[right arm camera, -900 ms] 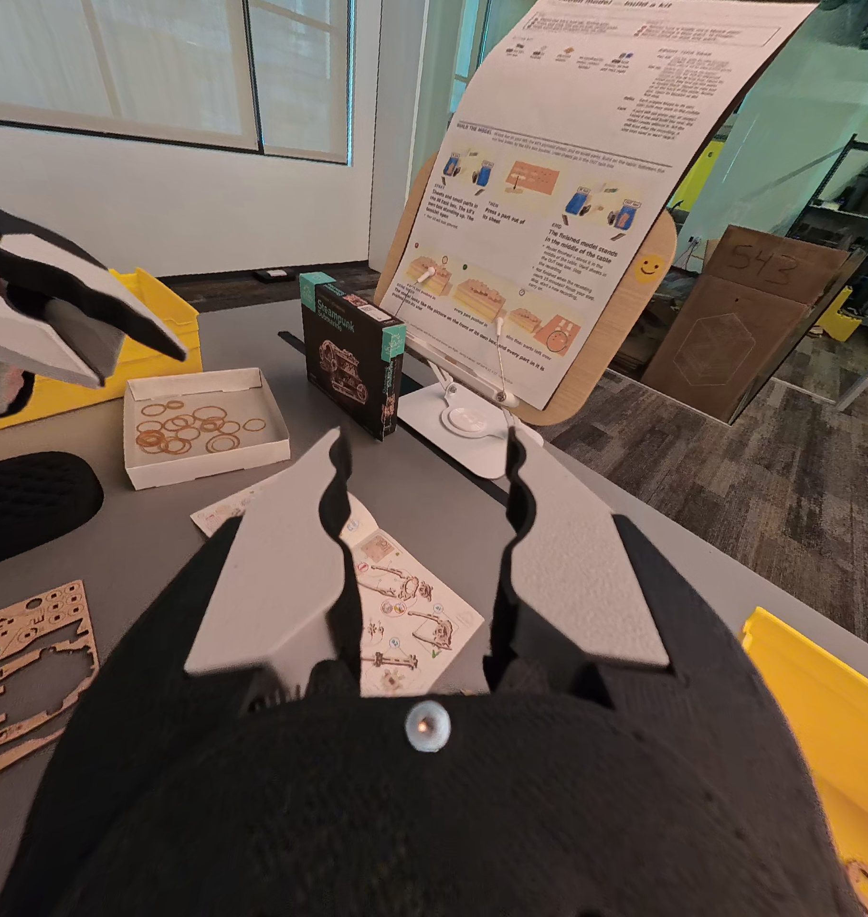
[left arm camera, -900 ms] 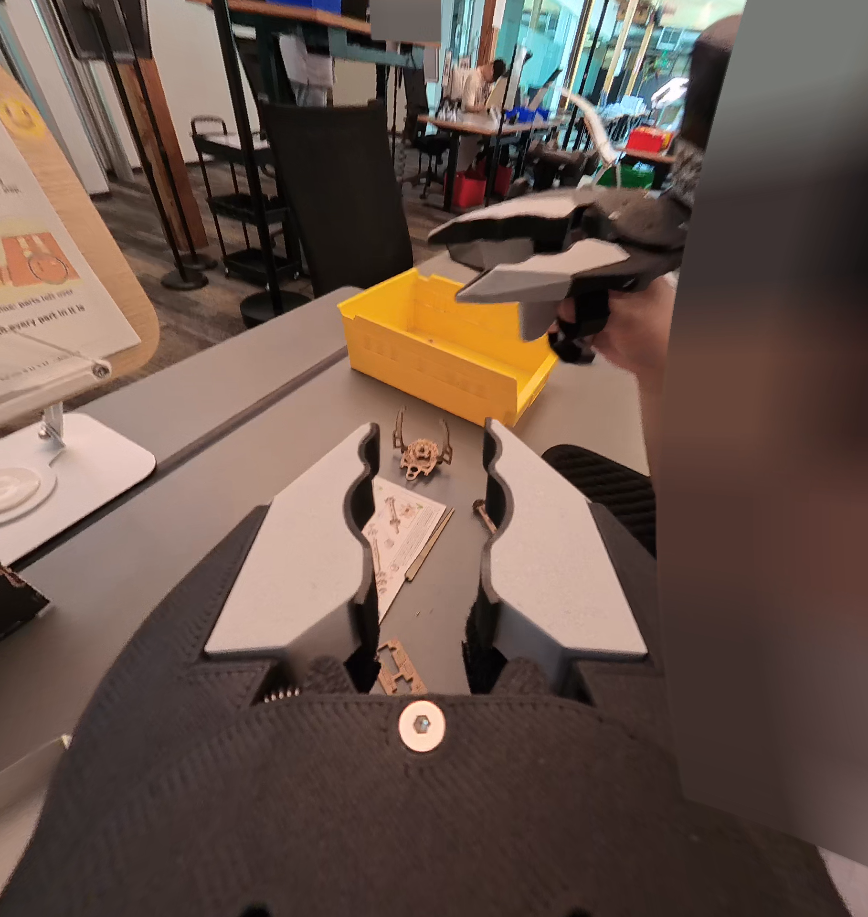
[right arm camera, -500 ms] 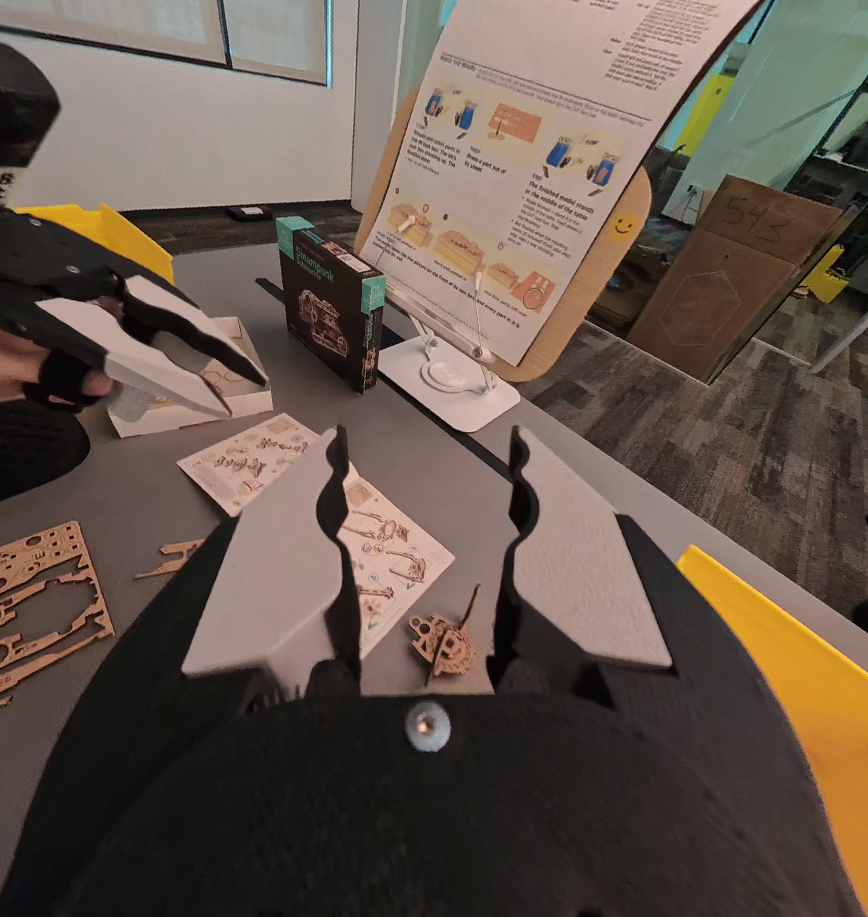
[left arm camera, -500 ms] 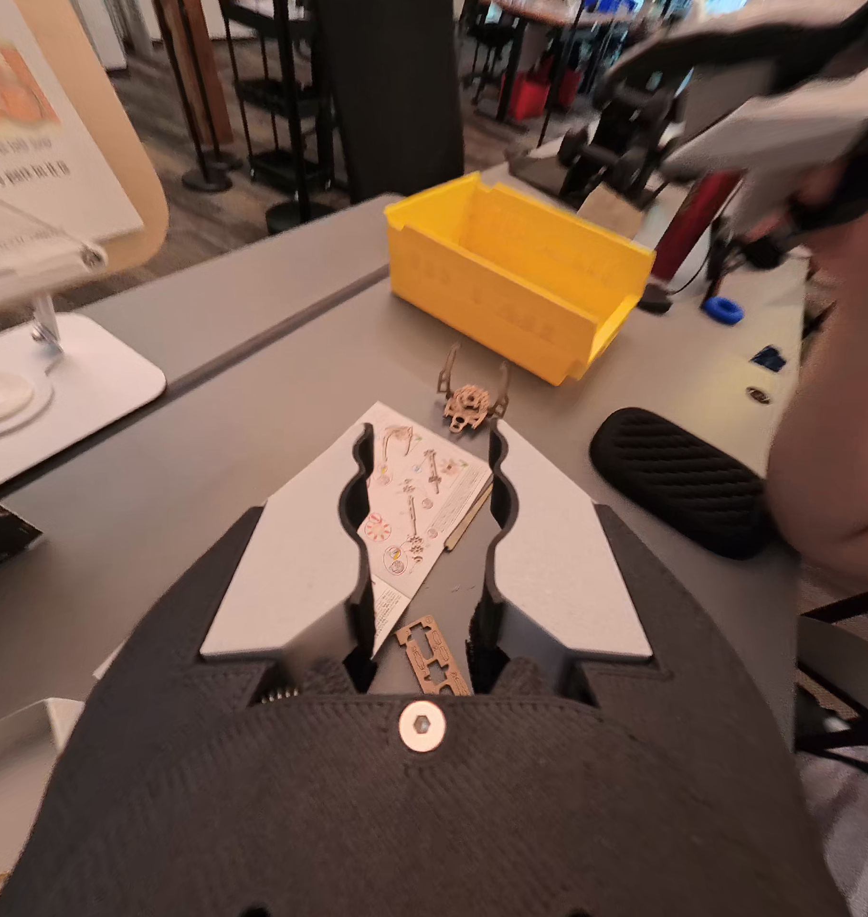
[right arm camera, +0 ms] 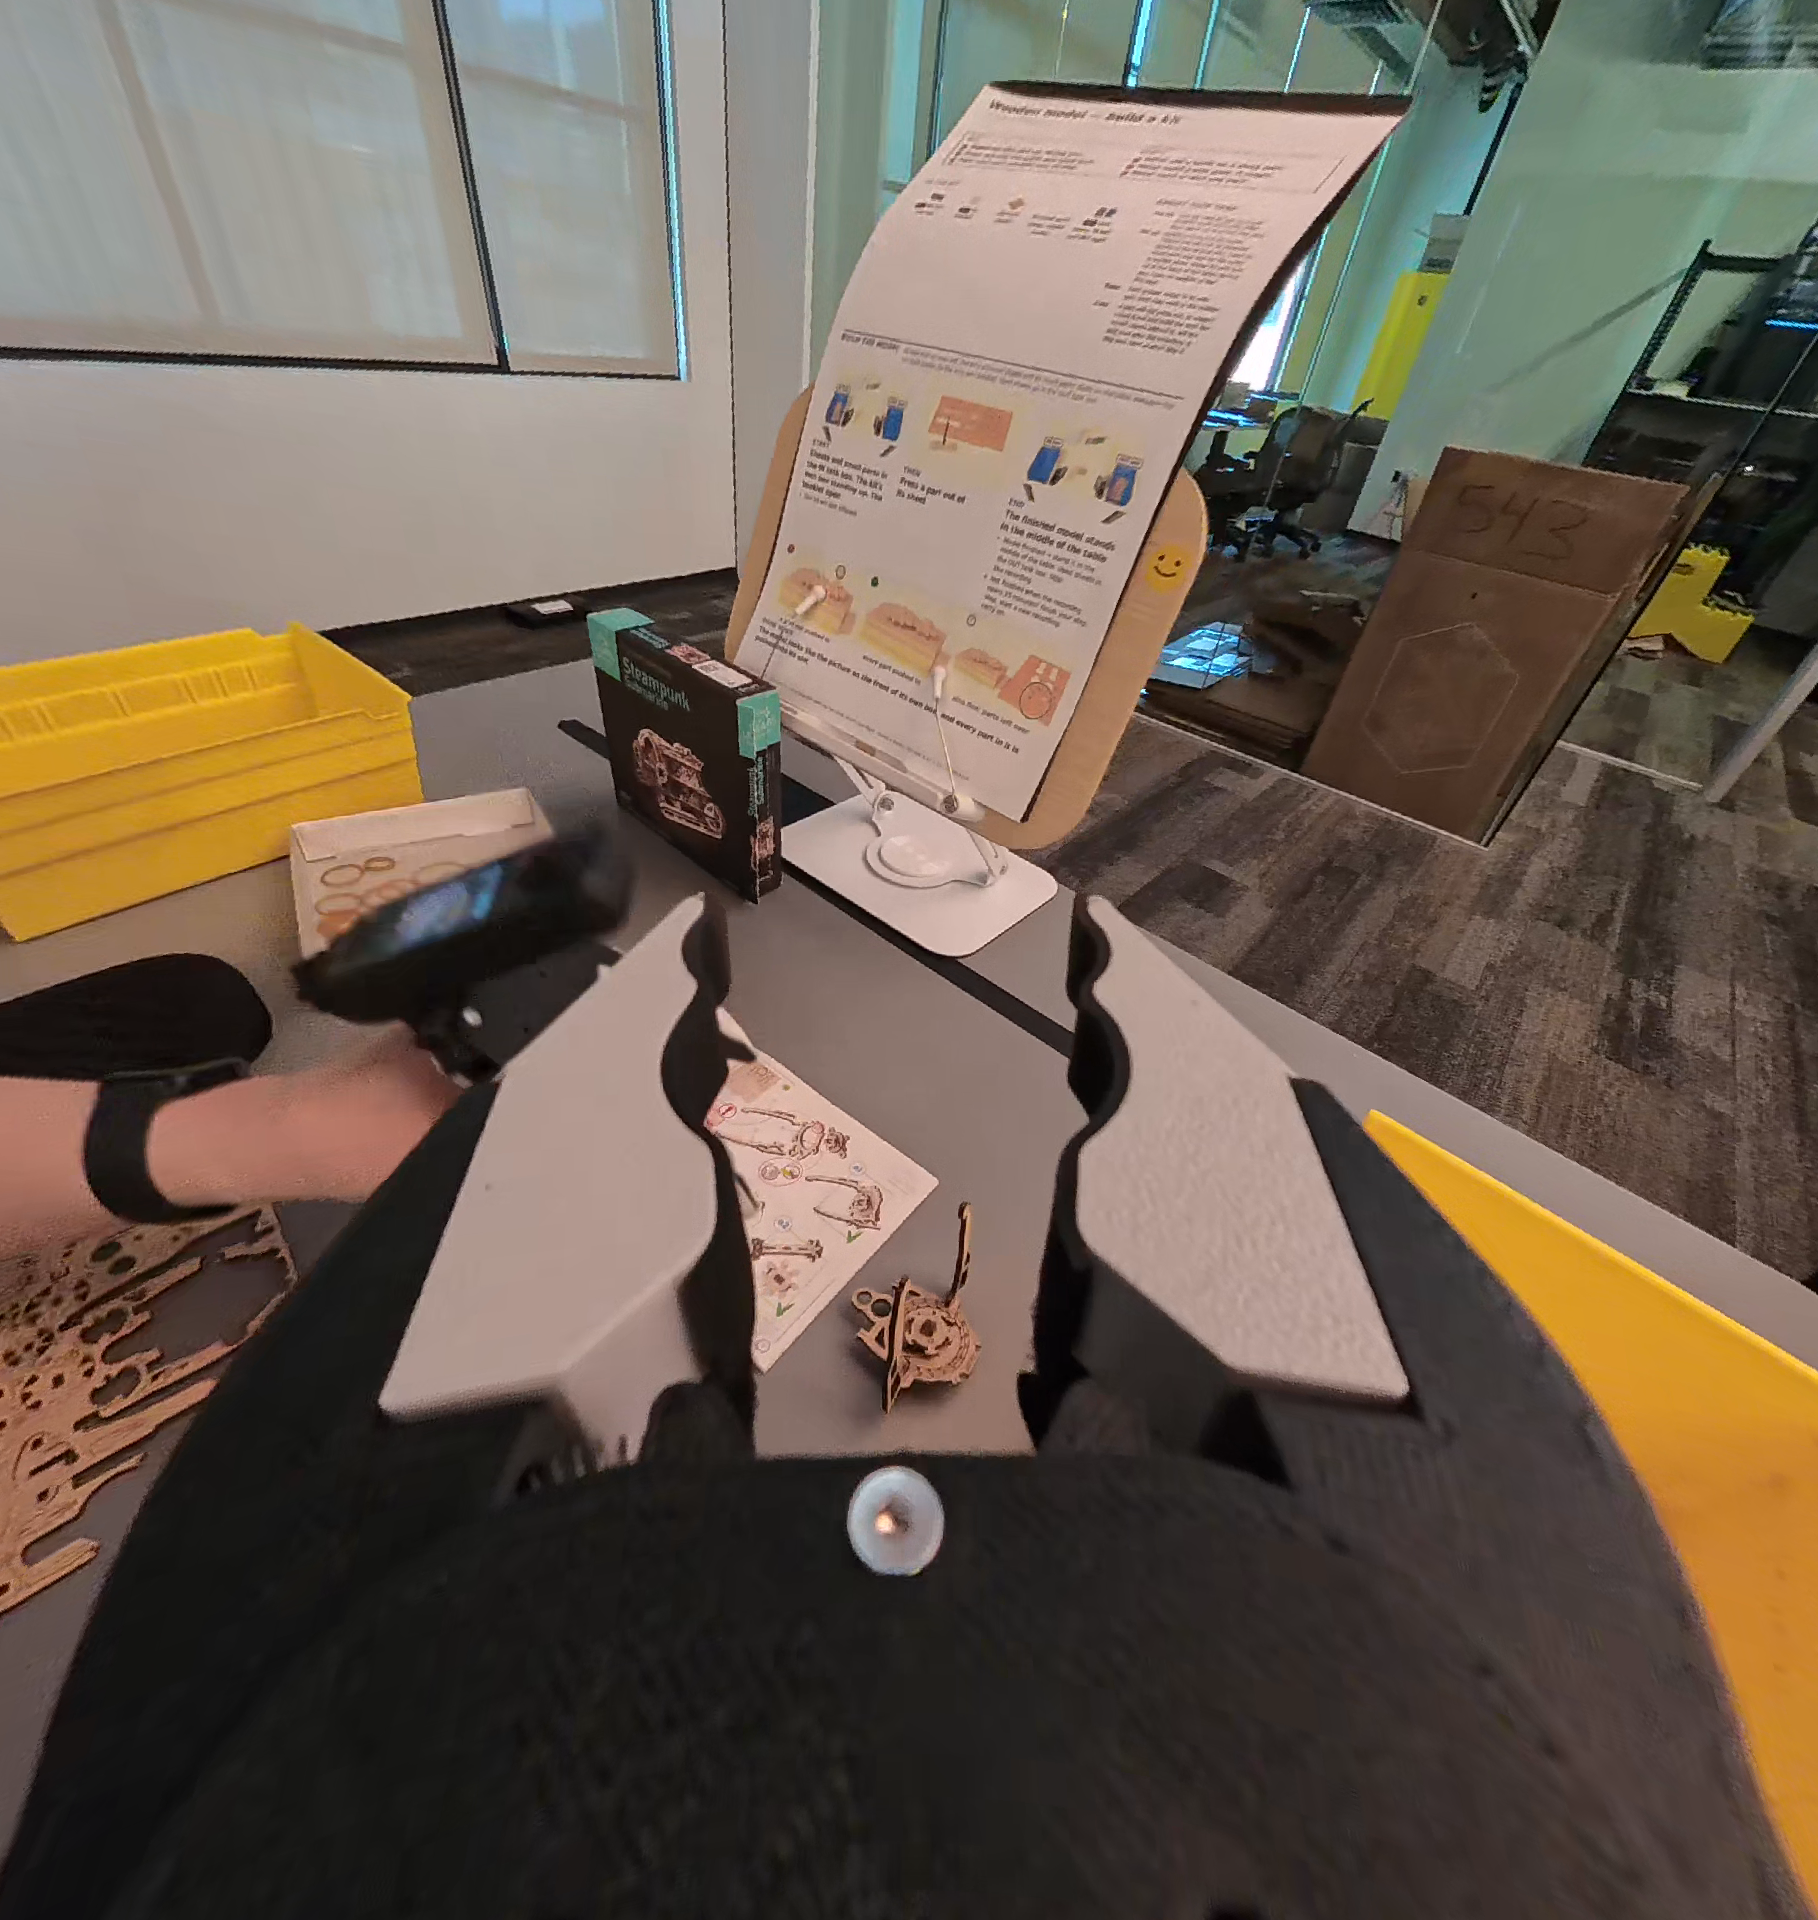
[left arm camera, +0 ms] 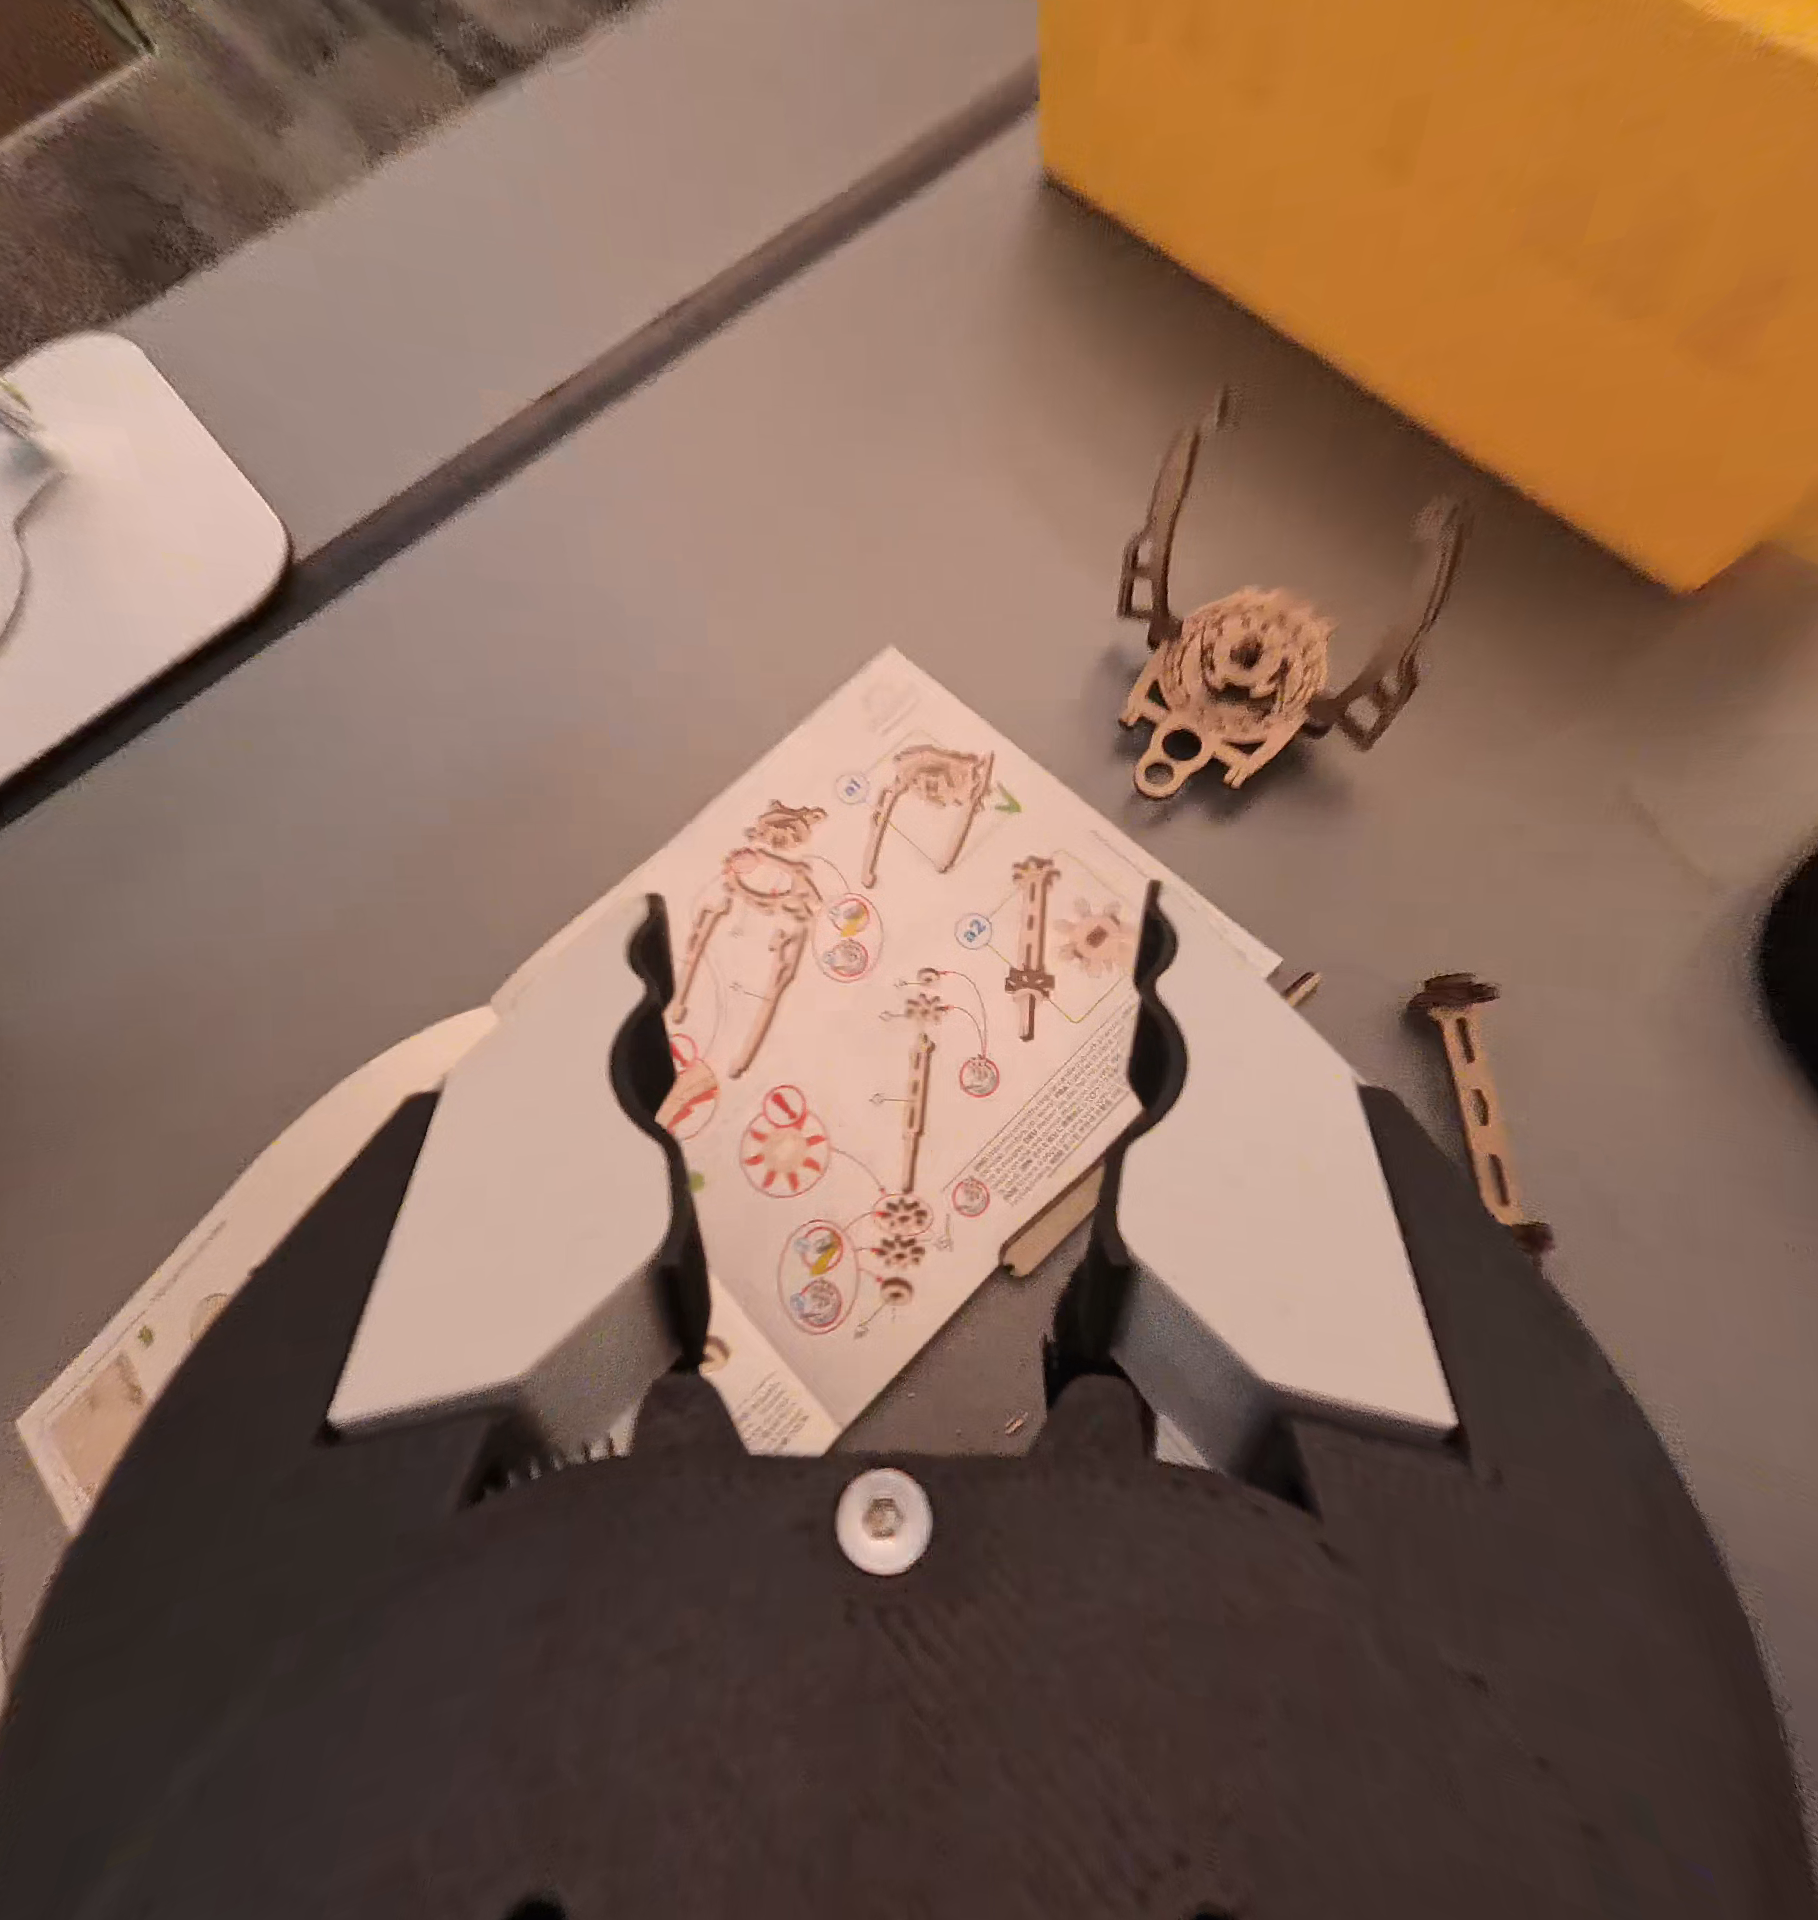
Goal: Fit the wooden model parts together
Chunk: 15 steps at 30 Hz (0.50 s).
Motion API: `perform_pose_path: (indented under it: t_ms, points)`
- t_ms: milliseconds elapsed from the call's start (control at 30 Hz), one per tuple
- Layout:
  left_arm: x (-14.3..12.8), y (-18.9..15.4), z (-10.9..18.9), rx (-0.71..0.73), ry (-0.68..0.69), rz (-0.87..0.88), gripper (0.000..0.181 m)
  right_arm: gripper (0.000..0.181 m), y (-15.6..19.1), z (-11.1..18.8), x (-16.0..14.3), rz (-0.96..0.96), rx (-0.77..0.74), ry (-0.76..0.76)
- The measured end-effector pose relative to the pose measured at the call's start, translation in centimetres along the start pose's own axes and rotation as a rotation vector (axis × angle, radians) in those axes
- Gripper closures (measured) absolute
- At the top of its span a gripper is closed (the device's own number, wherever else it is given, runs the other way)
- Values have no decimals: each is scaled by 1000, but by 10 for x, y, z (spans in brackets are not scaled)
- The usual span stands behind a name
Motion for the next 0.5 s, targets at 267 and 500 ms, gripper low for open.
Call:
perform_pose_path:
  t_ms: [267,500]
  points:
    - [-28,-27,-40,63,177,-14,72,118,5,17,10,-1,36,-58]
    - [-36,-25,-39,33,106,110,100,118,7,32,20,-29,89,-137]
Point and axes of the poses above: each gripper's, where its closed fingertips meet, z back along the fingers, x out of its top, y = z × x across the jaws, the point moved 4 cm from there along z, back along the fingers, and after that the axes turned 4 degrees about x, right-handed, at the moved point
